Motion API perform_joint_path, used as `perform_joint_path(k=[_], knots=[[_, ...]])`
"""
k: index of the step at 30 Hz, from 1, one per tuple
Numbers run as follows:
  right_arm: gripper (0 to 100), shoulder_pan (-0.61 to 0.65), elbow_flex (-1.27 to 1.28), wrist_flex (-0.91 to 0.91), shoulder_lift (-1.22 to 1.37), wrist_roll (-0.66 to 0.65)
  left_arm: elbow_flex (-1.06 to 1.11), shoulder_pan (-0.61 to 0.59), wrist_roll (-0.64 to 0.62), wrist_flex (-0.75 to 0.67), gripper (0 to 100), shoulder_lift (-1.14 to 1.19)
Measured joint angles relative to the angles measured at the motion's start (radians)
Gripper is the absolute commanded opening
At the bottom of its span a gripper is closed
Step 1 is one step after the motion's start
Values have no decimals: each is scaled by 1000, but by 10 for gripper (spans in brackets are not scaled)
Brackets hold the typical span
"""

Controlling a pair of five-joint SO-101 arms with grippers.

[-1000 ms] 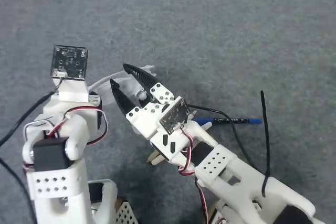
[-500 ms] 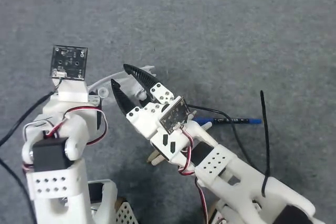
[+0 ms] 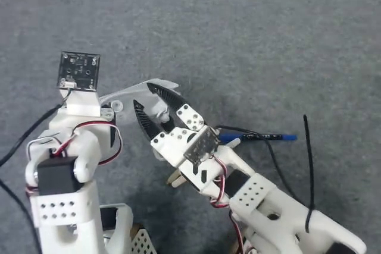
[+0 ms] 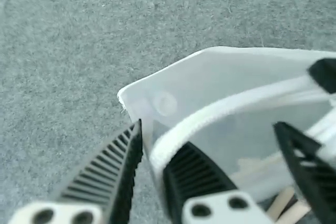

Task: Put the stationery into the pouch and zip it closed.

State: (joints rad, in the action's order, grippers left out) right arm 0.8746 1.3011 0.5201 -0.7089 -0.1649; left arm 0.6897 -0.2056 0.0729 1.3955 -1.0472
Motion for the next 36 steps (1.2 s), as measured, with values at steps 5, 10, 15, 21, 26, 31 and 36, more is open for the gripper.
perform_joint_path(k=[5,10,15,21,26,31,36], knots=[[139,-3,5,-127,-121,14,0,0,0,0,12,-2],[140,-35,9,-279,-250,89,0,-6,0,0,12,-2],[141,-80,8,-468,-367,109,0,-6,0,0,12,-2],[141,-92,8,-531,-423,169,0,-6,0,0,12,-2],[141,-89,8,-539,-430,178,0,-6,0,0,12,-2],[141,-97,8,-539,-430,181,0,-6,0,0,12,-2],[141,-169,-52,-605,-430,192,0,-6,0,0,12,-2]])
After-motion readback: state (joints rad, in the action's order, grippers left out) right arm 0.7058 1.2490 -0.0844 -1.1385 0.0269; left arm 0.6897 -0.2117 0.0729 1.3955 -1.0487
